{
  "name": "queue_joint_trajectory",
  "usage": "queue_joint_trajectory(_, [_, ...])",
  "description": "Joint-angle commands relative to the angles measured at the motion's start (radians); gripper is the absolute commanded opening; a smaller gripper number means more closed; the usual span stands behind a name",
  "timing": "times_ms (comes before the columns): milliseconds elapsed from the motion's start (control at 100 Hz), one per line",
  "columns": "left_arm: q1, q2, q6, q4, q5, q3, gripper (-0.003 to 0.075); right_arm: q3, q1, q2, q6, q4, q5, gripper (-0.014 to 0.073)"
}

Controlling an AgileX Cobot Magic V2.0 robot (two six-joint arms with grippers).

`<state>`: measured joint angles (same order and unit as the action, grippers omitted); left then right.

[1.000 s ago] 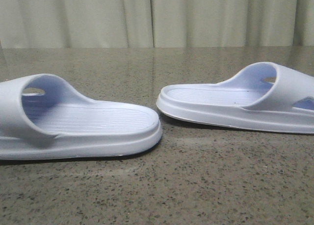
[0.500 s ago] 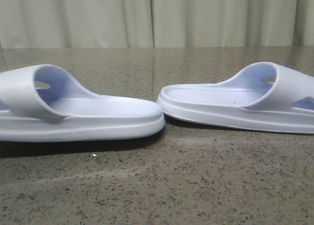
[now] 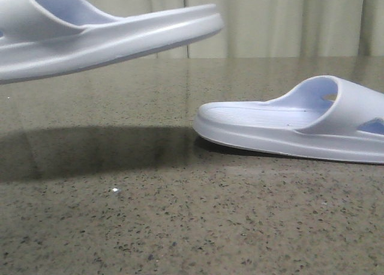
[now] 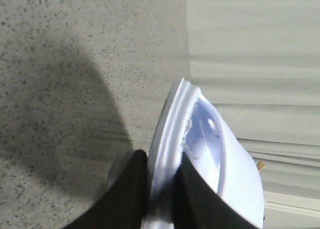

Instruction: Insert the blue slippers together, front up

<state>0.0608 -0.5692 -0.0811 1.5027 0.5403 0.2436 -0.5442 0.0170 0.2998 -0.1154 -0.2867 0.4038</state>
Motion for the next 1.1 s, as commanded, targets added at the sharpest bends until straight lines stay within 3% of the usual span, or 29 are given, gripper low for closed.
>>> queue_joint_trajectory(0, [0.0, 0.009, -0.002, 0.057, 0.011, 0.035, 0.0016, -0.015, -0.007, 0.041, 0.005, -0.002, -0.081, 0.0435])
queue_joint_trajectory(360, [0.0, 0.009, -0.002, 0.031, 0.011, 0.035, 0.0016, 0.077, -0.009, 0.25, -0.18, -0.002, -0.101, 0.0433])
queue_joint_trajectory(1090, [0.0, 0.009, -0.002, 0.029, 0.01, 0.035, 0.0016, 0.083, -0.009, 0.583, -0.184, -0.183, -0.106, 0.0433])
